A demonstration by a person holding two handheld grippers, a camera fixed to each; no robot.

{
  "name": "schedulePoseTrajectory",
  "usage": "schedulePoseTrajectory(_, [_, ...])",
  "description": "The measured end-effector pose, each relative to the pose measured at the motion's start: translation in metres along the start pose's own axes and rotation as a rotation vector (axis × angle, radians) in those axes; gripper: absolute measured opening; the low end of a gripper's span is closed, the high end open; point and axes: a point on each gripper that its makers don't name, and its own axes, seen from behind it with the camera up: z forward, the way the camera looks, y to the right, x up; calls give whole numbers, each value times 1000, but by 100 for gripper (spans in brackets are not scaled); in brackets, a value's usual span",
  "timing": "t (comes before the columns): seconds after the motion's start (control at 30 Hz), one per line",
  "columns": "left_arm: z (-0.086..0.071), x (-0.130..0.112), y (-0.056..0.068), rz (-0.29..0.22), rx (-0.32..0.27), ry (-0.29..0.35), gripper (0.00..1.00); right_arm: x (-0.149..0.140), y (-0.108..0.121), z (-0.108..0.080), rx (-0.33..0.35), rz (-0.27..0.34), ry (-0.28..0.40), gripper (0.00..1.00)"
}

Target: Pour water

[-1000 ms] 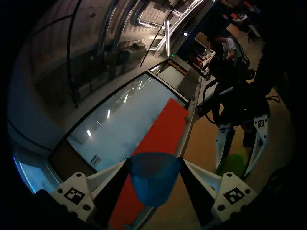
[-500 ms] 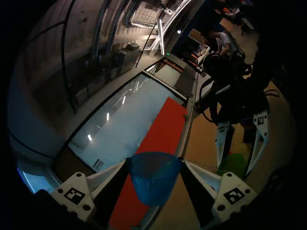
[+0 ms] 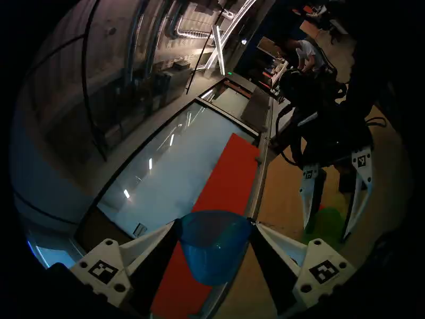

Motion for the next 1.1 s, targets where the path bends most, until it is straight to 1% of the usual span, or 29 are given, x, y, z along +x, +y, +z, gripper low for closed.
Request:
schedulePoseTrajectory(0.4, [0, 3, -2, 32, 2, -3, 90, 2, 2, -1, -4, 0, 8, 91])
schedulePoseTrajectory(0.7, [2, 6, -2, 49, -1, -4, 90, 3, 2, -1, -3, 0, 13, 90])
schedulePoseTrajectory(1.1, [5, 8, -1, 86, -2, -8, 90, 6, 2, -1, -5, -1, 19, 90])
